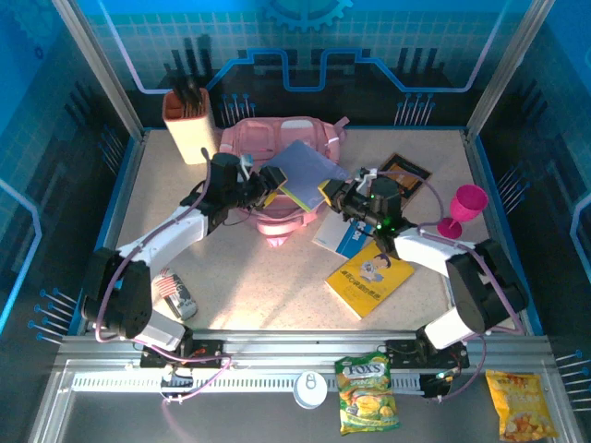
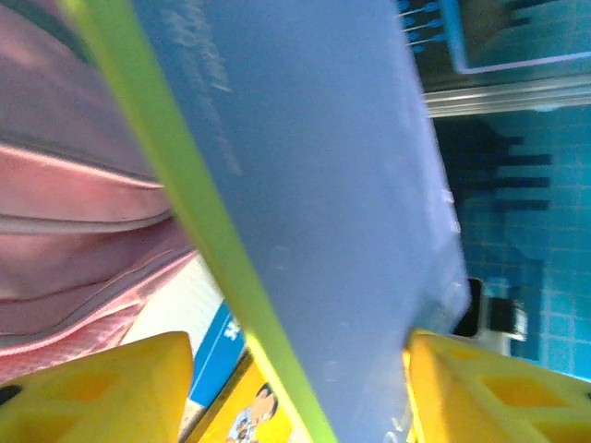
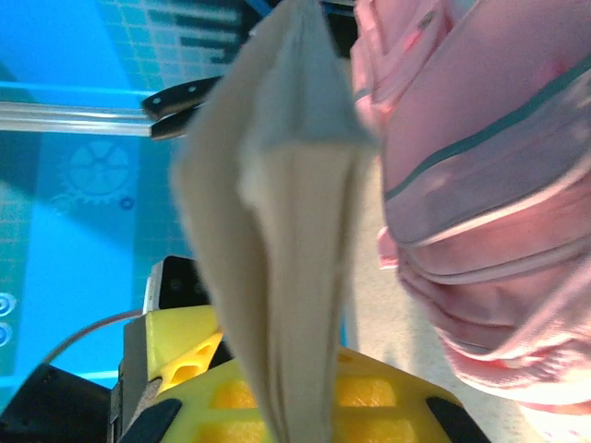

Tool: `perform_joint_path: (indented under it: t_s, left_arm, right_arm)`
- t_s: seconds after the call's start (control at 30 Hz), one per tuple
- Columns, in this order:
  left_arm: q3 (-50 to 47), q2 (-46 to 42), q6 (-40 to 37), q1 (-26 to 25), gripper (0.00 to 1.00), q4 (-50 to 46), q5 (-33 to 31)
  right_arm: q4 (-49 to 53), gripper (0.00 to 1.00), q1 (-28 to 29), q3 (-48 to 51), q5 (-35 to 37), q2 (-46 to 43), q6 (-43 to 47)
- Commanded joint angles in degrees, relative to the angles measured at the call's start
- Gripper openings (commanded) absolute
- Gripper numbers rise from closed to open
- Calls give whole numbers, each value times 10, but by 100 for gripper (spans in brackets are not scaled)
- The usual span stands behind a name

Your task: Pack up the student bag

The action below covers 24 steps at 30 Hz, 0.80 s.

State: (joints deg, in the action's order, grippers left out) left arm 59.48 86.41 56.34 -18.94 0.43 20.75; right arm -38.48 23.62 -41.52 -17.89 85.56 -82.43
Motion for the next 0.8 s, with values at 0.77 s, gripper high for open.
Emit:
perform_joint_path:
  t_s: [0.77]
  left_arm:
    - [105,171,-170,-145,74,-212,-59]
  right_arm:
    - [390,6,-120,-6,96,-188,230]
